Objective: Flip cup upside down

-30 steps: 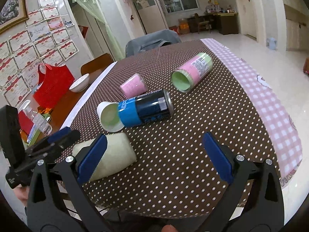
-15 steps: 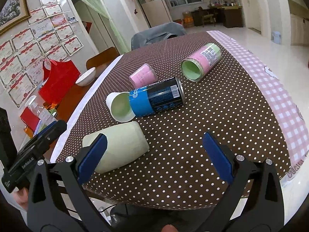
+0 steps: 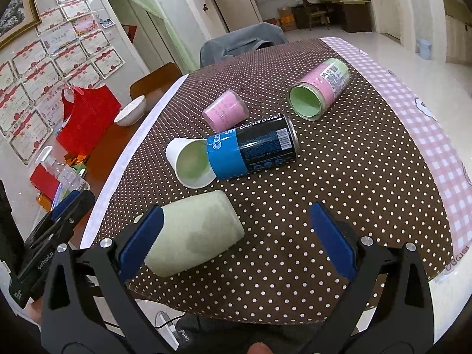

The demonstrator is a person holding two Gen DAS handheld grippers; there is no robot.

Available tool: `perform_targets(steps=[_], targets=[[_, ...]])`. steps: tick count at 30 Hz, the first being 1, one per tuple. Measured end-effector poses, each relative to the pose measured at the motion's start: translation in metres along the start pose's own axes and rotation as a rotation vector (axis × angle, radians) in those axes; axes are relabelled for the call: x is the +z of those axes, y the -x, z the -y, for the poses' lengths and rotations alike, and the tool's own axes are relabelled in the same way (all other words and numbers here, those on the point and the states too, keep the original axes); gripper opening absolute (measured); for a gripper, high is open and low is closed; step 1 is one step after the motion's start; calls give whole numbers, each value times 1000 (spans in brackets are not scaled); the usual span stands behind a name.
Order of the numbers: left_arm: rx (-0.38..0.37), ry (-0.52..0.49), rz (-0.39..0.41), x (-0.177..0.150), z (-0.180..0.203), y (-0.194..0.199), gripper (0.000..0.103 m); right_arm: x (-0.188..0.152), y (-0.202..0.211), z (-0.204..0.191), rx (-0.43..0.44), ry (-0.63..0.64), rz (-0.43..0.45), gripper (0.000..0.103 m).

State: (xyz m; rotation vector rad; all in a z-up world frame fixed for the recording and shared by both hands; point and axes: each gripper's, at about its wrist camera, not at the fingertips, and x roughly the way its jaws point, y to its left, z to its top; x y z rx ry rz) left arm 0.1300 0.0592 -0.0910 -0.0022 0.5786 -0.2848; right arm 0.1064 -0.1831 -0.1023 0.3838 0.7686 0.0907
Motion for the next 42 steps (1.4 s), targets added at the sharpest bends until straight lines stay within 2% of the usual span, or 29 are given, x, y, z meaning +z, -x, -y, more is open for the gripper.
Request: perform_targets(steps=[8, 16, 21, 27, 34, 38, 42], targets=[[60, -31, 10, 13, -18, -10, 76, 14, -17, -2, -33, -58, -69, 97], [96, -105, 28, 22, -29, -25, 76, 13, -39, 12, -27, -293, -234, 97], [73, -114, 14, 27, -39, -40, 76, 8, -49, 7, -49, -392, -298, 97], [27, -94, -17, 30, -47, -56, 76, -3, -62, 10, -46, -583, -370, 97], [-29, -79, -52, 30, -50, -73, 76, -8, -69, 21, -16, -787, -400, 97], [-47, -82, -65, 28, -48, -79, 76, -6, -79, 14, 0, -819, -434, 97], [-59, -83, -69, 27, -46, -80, 76, -3, -87, 12, -30, -825, -432, 97]])
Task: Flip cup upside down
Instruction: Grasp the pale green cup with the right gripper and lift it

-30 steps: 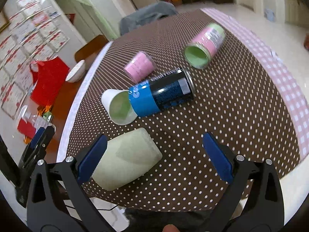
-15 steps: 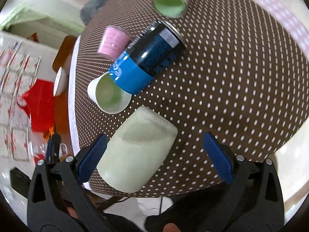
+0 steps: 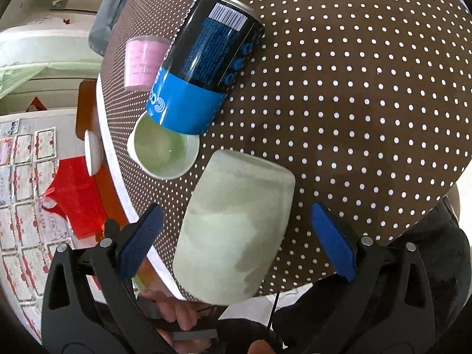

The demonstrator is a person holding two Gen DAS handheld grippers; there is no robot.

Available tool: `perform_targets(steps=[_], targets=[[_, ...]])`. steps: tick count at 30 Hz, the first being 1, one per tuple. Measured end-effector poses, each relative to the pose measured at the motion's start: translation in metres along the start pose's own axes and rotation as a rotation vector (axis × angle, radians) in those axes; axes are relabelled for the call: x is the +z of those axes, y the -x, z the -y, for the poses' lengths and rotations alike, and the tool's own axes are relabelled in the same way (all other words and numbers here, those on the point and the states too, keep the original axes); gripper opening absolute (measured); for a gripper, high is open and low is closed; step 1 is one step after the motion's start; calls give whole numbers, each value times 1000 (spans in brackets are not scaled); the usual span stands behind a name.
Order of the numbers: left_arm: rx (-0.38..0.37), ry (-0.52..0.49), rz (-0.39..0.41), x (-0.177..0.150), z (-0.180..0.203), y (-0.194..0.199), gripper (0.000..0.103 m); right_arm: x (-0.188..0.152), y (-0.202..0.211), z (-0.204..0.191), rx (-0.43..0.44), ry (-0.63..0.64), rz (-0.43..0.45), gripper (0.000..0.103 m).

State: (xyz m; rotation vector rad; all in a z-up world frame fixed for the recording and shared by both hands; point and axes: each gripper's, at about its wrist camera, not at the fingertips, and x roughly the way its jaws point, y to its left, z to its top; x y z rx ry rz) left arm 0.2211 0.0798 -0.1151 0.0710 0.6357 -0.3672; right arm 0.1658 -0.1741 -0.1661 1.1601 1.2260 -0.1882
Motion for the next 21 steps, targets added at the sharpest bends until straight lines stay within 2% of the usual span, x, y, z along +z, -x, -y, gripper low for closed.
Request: perform_targets(steps=[6, 9, 11, 16, 21], targets=[[5, 7, -12, -3, -1, -3, 76, 6, -22, -6, -20, -43, -37, 97], [13, 18, -22, -4, -3, -4, 76, 5, -27, -5, -32, -51, -46, 92], [19, 21, -25, -5, -4, -4, 76, 7, -27, -12, -40, -18, -47, 77], [28, 18, -32, -6, 0, -4, 76, 6, -37, -21, 2, 30, -68, 75], [41, 2, -32, -7, 12, 0, 76, 6, -32, -10, 69, 52, -67, 75]])
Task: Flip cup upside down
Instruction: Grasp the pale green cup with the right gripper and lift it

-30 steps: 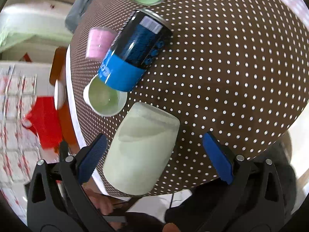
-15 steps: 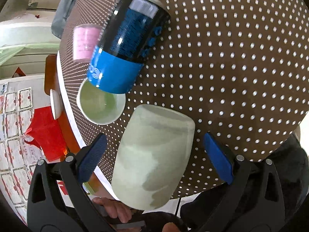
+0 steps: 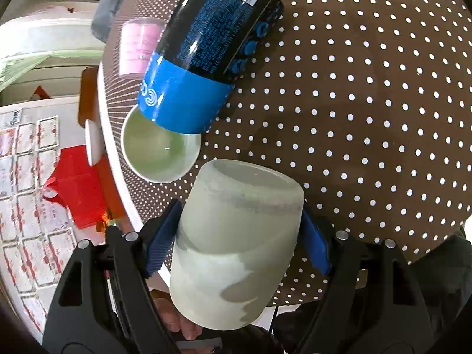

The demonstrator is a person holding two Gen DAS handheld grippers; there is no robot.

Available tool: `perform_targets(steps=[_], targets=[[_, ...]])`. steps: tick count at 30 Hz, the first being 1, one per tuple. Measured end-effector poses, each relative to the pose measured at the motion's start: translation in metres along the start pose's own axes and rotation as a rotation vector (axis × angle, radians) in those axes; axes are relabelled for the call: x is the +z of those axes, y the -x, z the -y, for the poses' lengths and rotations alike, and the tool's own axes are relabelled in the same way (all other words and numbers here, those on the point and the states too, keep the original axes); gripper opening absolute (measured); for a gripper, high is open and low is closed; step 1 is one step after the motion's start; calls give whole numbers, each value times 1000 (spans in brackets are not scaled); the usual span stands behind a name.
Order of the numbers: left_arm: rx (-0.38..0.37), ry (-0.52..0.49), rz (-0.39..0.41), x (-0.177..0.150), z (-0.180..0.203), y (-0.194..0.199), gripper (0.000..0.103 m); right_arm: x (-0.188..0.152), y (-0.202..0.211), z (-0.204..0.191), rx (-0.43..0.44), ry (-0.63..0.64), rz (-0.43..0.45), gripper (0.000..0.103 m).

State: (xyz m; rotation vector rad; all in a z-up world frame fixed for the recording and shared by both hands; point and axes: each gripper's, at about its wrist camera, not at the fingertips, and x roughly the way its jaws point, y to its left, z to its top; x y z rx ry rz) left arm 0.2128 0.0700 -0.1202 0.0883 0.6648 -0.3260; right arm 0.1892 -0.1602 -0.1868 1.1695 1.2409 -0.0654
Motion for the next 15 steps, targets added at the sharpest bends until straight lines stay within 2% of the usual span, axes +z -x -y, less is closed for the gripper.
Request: perform_targets(steps=[15], targets=[[111, 0, 27, -7, 31, 28, 76, 15, 28, 47, 250, 42, -9, 74]])
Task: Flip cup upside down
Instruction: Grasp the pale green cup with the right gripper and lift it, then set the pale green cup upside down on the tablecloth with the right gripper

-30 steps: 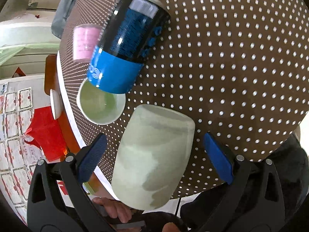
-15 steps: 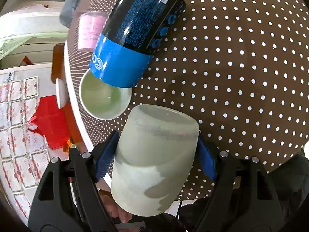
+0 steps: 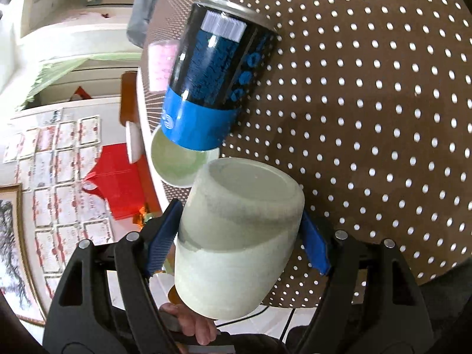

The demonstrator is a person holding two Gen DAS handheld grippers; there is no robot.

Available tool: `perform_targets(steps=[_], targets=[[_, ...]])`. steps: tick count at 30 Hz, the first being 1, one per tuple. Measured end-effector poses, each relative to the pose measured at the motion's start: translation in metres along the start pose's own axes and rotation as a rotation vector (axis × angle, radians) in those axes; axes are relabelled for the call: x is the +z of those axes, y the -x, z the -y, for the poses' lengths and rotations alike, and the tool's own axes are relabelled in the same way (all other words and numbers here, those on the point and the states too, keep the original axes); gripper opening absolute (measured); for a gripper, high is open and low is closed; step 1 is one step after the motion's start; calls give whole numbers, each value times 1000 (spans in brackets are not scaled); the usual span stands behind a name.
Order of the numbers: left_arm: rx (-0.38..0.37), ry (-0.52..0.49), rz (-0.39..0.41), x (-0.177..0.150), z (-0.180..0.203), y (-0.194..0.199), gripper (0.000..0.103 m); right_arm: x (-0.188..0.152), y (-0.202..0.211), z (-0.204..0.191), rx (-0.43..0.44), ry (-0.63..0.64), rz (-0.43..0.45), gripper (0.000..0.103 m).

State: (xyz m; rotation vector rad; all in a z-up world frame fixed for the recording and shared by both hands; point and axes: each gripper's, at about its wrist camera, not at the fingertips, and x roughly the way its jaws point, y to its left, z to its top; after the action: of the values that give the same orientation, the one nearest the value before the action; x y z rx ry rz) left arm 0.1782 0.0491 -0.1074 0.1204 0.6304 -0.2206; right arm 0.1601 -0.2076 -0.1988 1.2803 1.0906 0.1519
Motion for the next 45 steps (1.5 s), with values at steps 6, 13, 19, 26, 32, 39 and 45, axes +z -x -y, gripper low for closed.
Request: perform_targets(steps=[6, 13, 19, 26, 32, 39, 45], targets=[[23, -5, 26, -3, 17, 18, 76, 5, 30, -14, 65, 137, 63, 74], [45, 5, 58, -6, 34, 36, 76, 14, 71, -39, 53, 358, 216, 74], [60, 35, 69, -9, 39, 46, 76, 6, 98, -48, -16, 544, 382, 74], [65, 63, 72, -26, 47, 60, 76, -17, 99, -59, -78, 721, 488, 74], [54, 75, 93, -35, 54, 75, 76, -37, 94, -72, -159, 883, 584, 75], [71, 97, 97, -37, 52, 77, 76, -57, 72, -78, -249, 1063, 664, 75], [81, 111, 85, -41, 46, 75, 76, -63, 48, -75, -319, 1155, 675, 75]])
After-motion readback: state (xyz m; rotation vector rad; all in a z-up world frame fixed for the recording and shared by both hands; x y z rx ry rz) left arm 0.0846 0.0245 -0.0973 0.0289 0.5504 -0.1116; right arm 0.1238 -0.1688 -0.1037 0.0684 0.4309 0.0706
